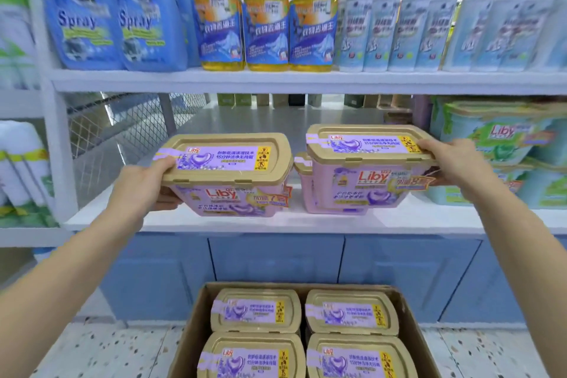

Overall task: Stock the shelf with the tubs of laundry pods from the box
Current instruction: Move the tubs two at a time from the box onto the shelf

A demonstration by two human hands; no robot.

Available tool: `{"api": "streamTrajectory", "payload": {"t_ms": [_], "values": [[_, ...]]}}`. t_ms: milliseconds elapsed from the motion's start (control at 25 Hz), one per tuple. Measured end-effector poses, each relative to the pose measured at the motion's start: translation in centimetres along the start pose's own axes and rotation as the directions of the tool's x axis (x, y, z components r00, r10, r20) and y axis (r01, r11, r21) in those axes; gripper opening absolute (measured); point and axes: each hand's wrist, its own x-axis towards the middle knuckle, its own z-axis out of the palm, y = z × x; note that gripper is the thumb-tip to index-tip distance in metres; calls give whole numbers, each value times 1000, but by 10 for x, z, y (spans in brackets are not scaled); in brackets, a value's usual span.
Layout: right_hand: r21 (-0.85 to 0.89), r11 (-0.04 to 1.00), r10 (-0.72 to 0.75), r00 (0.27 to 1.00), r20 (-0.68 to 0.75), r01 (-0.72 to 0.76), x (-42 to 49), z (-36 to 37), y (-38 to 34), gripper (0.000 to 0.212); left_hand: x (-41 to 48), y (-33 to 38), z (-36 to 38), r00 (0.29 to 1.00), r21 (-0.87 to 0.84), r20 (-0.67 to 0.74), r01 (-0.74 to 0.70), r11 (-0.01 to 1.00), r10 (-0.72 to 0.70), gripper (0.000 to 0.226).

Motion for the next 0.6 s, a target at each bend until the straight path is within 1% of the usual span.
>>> {"api": "streamTrajectory", "payload": {"t_ms": [200, 360, 520, 600], "values": [[-6, 998, -60, 997, -42, 60, 33, 0, -38, 47, 30, 50, 7, 998, 0, -12, -56, 998, 56, 29], [-28, 998, -60, 995, -84, 58, 46, 18, -45, 62, 48, 62, 32, 999, -14, -17, -39, 999, 38, 30], [-104, 994, -33, 990, -134, 19, 53, 32, -43, 55, 67, 62, 47, 999, 21, -26, -19, 1000, 20, 34], [-137, 991, -27, 992, -122, 10, 60, 38, -40, 57, 78, 58, 51, 999, 61, -35, -15, 998, 17, 38]]}}
